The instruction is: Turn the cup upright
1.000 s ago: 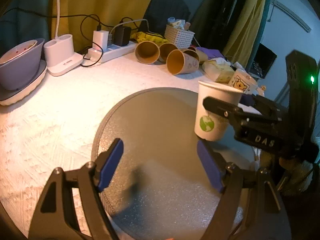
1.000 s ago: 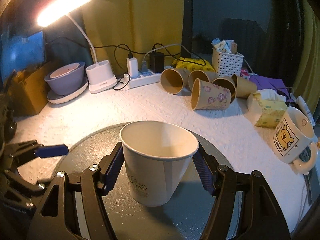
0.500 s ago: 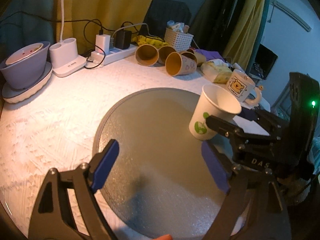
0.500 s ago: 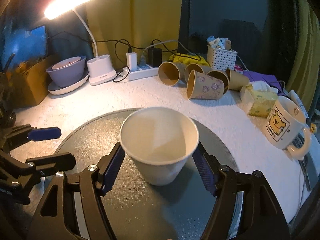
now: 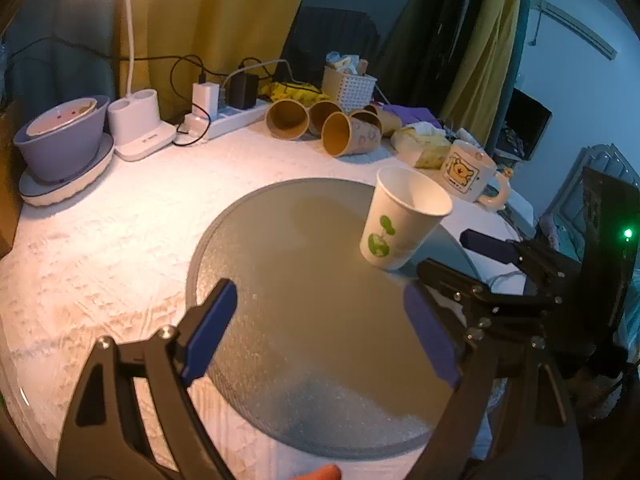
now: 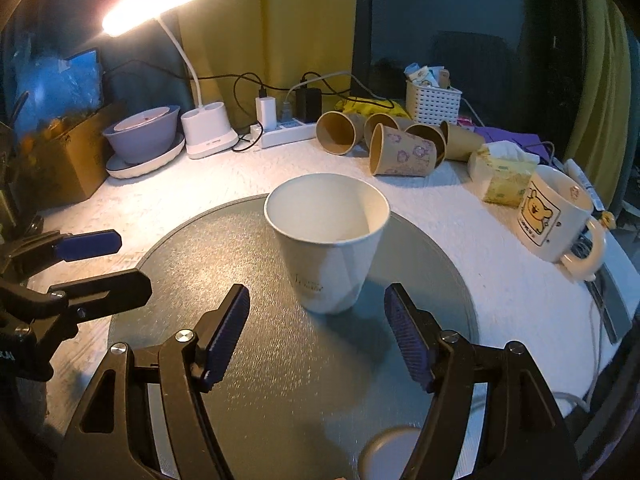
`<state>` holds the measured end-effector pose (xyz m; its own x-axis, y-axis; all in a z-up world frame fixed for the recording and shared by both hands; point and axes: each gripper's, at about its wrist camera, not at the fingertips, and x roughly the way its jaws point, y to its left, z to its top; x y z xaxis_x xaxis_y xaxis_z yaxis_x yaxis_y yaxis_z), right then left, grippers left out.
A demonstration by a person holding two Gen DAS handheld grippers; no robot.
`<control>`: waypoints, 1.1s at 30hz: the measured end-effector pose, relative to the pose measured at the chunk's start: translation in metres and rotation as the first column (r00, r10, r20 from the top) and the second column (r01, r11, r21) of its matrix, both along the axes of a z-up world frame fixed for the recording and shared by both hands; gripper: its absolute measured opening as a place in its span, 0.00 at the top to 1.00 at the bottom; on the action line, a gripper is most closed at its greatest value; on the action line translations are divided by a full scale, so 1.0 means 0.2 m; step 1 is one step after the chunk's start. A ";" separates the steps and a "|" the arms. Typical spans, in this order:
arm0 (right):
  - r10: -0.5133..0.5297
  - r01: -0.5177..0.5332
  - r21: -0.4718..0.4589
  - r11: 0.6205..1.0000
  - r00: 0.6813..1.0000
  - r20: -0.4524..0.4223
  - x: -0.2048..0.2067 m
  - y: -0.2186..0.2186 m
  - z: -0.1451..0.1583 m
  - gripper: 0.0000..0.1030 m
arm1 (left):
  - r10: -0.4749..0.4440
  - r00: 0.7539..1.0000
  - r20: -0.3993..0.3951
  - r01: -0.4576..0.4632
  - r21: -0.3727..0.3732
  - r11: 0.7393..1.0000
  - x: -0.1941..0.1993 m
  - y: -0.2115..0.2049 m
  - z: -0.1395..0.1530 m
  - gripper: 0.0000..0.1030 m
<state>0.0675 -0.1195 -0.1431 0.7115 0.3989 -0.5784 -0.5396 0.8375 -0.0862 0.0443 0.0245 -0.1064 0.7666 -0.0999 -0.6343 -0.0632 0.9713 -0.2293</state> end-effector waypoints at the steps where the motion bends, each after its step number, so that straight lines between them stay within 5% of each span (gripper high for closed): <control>1: -0.003 0.003 0.001 1.000 1.000 0.002 -0.02 -0.01 0.00 0.29 | 0.001 1.000 0.004 -0.001 0.003 1.000 -0.01 -0.01 0.01 0.16; 33: -0.057 0.053 0.049 0.997 0.994 0.098 -0.46 -0.14 0.22 0.29 | -0.008 0.980 0.201 -0.009 0.088 0.996 -0.44 -0.16 0.26 0.14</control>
<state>-0.0244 -0.1473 -0.0998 0.7860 0.3822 -0.4859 -0.4835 0.8699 -0.0979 -0.0431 -0.0071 -0.0540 0.8793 -0.0500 -0.4737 -0.0250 0.9882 -0.1508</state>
